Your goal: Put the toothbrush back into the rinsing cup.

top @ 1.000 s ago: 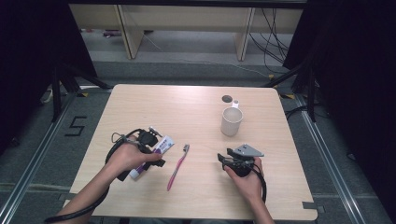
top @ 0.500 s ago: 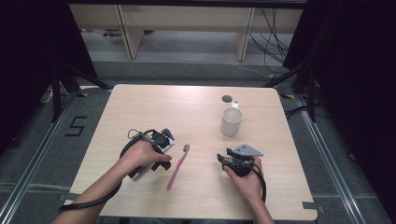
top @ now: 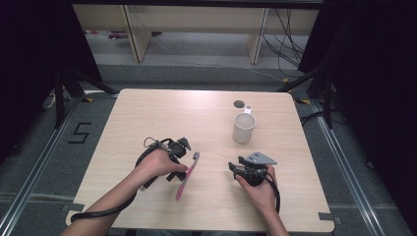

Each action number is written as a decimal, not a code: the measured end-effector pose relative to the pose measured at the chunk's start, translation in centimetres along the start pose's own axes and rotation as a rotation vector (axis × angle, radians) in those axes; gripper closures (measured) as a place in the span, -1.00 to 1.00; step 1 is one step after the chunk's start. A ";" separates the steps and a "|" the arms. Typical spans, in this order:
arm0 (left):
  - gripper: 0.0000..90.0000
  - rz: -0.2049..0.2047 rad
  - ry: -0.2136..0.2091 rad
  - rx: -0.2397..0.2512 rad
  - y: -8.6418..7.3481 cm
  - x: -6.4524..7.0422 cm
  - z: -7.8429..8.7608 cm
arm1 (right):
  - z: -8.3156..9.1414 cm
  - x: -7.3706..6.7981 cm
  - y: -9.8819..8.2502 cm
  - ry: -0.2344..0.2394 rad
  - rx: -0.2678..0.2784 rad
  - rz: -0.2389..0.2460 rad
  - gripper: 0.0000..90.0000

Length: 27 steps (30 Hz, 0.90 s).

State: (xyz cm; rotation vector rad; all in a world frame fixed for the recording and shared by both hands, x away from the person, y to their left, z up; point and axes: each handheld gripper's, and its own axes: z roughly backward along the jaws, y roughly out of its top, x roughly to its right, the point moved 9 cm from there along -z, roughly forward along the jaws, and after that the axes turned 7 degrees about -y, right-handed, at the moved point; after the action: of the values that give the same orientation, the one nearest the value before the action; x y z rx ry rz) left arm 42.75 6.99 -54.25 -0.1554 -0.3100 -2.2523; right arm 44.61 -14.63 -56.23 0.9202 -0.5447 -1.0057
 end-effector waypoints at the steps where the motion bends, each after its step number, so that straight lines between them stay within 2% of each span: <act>1: -0.01 -0.004 0.000 0.003 0.0 0.0 -0.1 | 0.0 0.1 0.0 -0.009 0.003 0.011 0.13; 4: -0.01 0.003 0.006 -0.015 0.0 0.1 -0.3 | 0.0 0.0 0.0 -0.001 0.001 0.001 0.13; 7: 0.00 0.004 0.014 -0.007 0.3 0.1 -0.5 | 0.1 -0.1 -0.1 -0.003 -0.008 -0.014 0.13; 9: 0.00 0.002 0.008 -0.019 0.4 0.4 -0.6 | 0.0 0.2 0.0 -0.010 0.002 0.013 0.13; 12: -0.01 0.007 0.006 -0.009 0.6 0.5 -0.8 | 0.0 0.2 0.0 -0.009 0.002 0.012 0.13; 16: -0.01 0.004 0.008 -0.023 0.7 0.5 -1.1 | 0.0 0.2 0.0 -0.009 0.003 0.011 0.13; 17: -0.01 0.003 0.006 -0.039 0.6 0.6 -1.2 | 0.0 0.2 0.0 -0.009 0.003 0.011 0.13; 19: -0.01 0.012 0.005 -0.032 0.6 0.6 -1.5 | 0.0 0.2 0.0 -0.009 0.001 0.013 0.13; 20: -0.01 0.009 0.008 -0.038 0.7 0.5 -1.7 | 0.1 -0.1 -0.1 0.000 -0.011 -0.017 0.13; 21: -0.01 0.009 0.008 -0.038 0.7 0.5 -1.7 | 0.1 -0.1 -0.1 0.000 -0.011 -0.017 0.13; 23: 0.00 0.027 0.006 -0.047 0.8 0.6 -1.9 | 0.0 0.2 0.0 -0.010 0.003 0.014 0.13; 24: 0.00 0.030 0.010 -0.041 0.8 0.6 -2.0 | 0.0 0.0 0.0 0.000 -0.001 0.000 0.13; 27: 0.01 0.030 0.009 -0.050 0.8 0.6 -2.1 | 0.0 0.1 0.0 -0.010 0.004 0.013 0.13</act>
State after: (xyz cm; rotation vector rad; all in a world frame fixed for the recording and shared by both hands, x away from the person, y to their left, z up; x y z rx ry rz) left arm 42.97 5.48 -55.99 -0.1752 -0.2449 -2.2316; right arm 44.67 -14.76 -56.20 0.9144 -0.5601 -0.9982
